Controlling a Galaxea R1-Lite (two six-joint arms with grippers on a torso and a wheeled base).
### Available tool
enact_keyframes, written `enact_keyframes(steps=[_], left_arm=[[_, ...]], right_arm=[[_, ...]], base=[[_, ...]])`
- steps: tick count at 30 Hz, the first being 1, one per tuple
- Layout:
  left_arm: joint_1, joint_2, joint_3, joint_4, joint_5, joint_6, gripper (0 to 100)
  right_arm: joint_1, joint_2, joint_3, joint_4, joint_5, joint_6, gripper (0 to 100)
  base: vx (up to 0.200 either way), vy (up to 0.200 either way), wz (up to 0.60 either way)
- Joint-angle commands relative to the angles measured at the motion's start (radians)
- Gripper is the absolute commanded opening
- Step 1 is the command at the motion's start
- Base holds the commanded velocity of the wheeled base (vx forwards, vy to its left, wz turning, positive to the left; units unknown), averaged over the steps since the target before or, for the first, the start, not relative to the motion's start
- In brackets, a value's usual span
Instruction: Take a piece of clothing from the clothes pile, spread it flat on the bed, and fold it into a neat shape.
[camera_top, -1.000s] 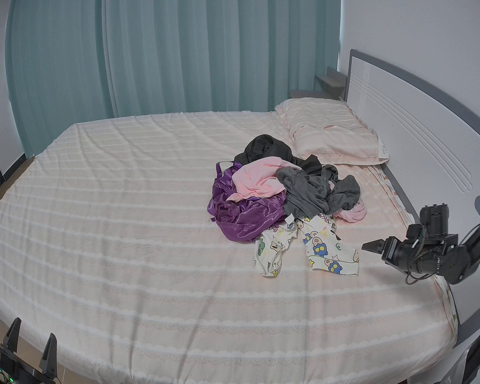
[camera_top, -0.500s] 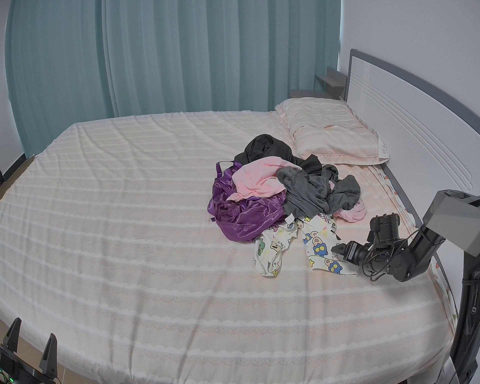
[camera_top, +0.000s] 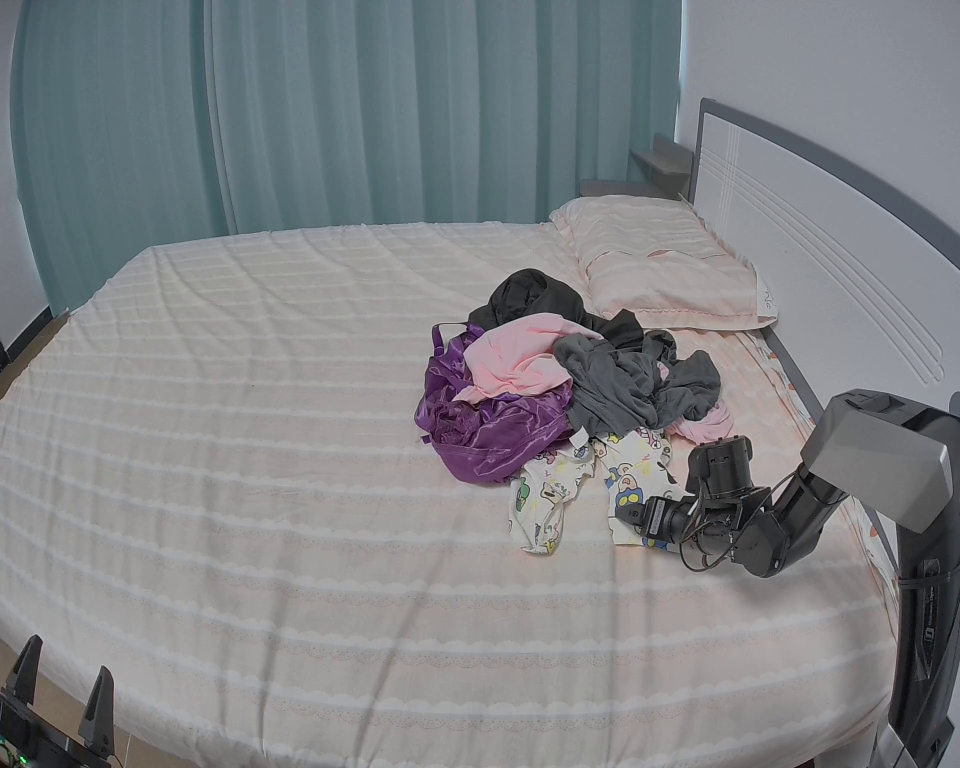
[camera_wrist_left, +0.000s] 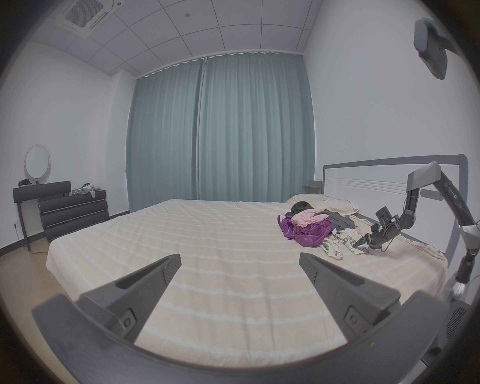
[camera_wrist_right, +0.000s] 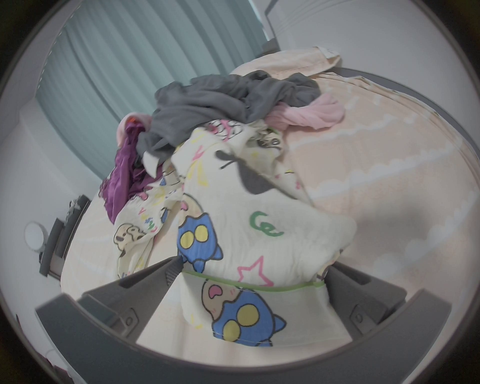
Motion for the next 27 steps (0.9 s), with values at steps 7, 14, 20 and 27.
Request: enact_keyframes(steps=[7, 14, 20, 27], left_arm=[[0.0, -0.018, 0.017, 0.0, 0.0, 0.0, 100], [0.0, -0.018, 0.017, 0.0, 0.0, 0.0, 100], [0.0, -0.018, 0.017, 0.0, 0.0, 0.0, 100], [0.0, -0.018, 0.017, 0.0, 0.0, 0.0, 100]], right_arm=[[0.016, -0.002, 0.004, 0.025, -0.03, -0.084, 0], [0.008, -0.088, 0.079, 0.018, -0.014, -0.049, 0], [0.004, -0.217, 0.219, -0.041, 0.001, -0.032, 0], [0.005, -0.394, 0.418, -0.118, 0.076, -0.023, 0]], base=[[0.0, 0.0, 0.0], [0.0, 0.0, 0.0], [0.0, 0.0, 0.0], [0.0, 0.0, 0.0]])
